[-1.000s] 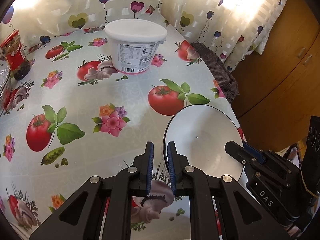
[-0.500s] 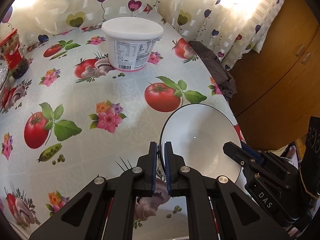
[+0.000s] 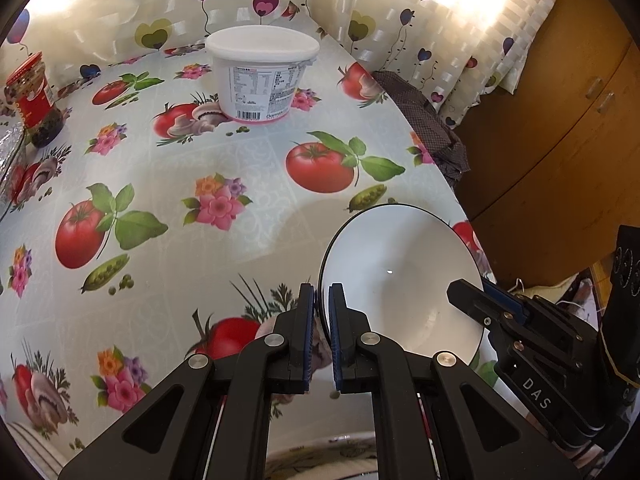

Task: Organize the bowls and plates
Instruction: 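Lift the second bowl with both grippers toward the floral plate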

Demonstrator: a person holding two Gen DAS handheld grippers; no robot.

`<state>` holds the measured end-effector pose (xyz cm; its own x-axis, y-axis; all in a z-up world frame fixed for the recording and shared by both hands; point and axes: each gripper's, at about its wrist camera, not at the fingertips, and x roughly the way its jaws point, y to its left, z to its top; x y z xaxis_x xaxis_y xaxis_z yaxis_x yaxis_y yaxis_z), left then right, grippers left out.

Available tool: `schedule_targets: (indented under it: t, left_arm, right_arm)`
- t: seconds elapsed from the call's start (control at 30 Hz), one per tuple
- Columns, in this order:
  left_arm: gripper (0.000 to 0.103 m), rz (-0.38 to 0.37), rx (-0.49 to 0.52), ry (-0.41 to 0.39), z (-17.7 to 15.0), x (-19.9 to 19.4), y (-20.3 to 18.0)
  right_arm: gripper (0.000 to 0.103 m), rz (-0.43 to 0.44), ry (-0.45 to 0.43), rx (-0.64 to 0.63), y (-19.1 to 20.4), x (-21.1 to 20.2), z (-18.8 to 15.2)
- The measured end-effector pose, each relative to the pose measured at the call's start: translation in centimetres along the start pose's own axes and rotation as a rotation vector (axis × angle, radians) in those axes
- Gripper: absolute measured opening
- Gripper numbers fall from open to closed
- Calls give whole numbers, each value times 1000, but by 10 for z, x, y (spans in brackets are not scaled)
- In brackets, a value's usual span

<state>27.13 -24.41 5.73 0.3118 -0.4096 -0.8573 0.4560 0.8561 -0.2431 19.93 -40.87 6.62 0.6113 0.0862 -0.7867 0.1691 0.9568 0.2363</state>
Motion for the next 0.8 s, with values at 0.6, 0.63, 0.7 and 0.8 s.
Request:
schedule_targets:
  t: [0.6, 0.63, 0.7, 0.8]
  left_arm:
    - [8, -5, -10, 1, -9, -3, -4]
    - [8, -6, -14, 1, -9, -4, -4]
    - [8, -6, -13, -1, -10, -5, -5]
    - [8, -11, -16, -7, -10, -8, -5]
  right_arm:
    - [14, -6, -7, 24, -2, -7, -7]
    - [15, -6, -8, 27, -2, -8, -8]
    - [14, -4, -9, 27, -3, -8, -8]
    - [14, 2, -10, 38, -4, -11, -8]
